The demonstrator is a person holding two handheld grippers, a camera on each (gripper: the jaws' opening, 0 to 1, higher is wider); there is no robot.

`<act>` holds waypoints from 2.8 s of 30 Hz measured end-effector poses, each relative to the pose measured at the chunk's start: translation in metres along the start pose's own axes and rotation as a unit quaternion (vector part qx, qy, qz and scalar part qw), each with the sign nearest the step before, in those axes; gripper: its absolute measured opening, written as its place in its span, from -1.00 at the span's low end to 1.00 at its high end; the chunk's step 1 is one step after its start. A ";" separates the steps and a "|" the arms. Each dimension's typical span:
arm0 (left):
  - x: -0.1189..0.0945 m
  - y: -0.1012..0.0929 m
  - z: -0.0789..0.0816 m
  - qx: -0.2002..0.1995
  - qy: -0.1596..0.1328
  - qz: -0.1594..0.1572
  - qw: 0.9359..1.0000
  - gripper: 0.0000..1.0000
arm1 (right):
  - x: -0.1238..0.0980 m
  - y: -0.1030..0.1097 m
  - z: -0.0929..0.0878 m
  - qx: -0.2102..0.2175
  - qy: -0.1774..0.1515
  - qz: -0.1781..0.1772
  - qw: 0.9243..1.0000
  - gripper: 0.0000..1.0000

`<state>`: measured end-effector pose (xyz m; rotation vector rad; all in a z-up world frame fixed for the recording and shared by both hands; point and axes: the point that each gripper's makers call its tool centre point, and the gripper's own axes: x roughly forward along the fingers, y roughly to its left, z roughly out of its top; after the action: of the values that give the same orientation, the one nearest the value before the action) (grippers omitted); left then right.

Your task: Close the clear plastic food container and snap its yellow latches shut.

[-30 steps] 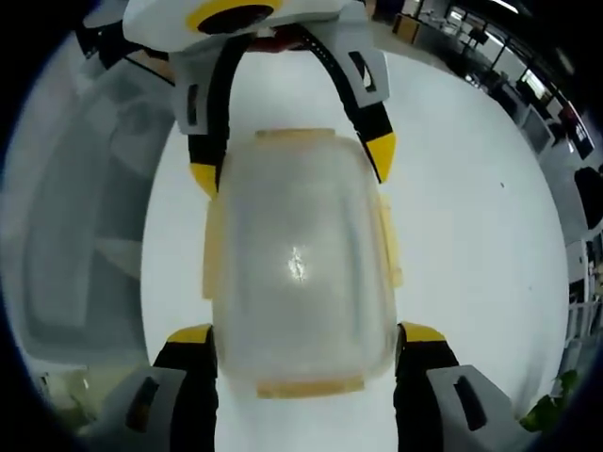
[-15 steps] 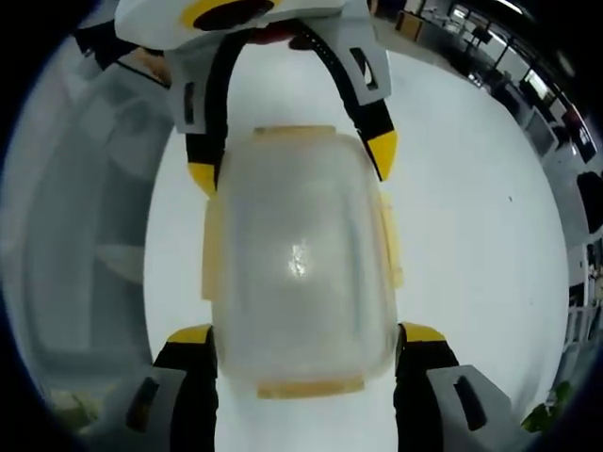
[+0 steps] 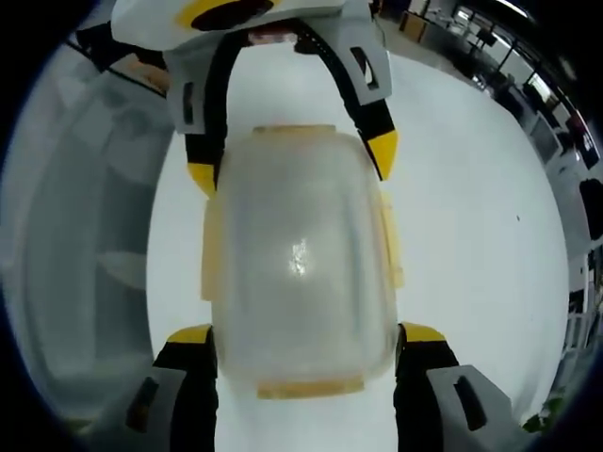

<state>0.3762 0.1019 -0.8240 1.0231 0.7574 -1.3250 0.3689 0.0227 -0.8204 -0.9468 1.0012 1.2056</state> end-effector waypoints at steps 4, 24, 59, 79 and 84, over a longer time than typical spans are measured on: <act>-0.002 0.001 -0.005 -0.001 -0.004 0.001 1.000 0.66 | 0.002 0.000 0.005 0.001 0.007 -0.001 1.000 0.53; -0.010 -0.002 -0.026 -0.015 0.000 0.007 1.000 0.67 | 0.009 0.002 0.026 -0.013 0.011 0.002 1.000 0.53; -0.008 0.017 -0.029 -0.022 0.000 0.010 1.000 0.67 | 0.010 -0.018 0.030 -0.018 -0.004 0.003 1.000 0.54; -0.004 0.042 -0.029 -0.023 -0.001 0.013 1.000 0.67 | 0.011 -0.044 0.030 -0.020 -0.002 0.004 1.000 0.54; -0.003 0.049 -0.030 -0.024 -0.001 0.013 1.000 0.67 | 0.012 -0.051 0.031 -0.020 -0.003 0.003 1.000 0.54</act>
<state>0.4276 0.1277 -0.8254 0.9904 0.7678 -1.2793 0.4237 0.0492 -0.8203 -0.9715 0.9798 1.2365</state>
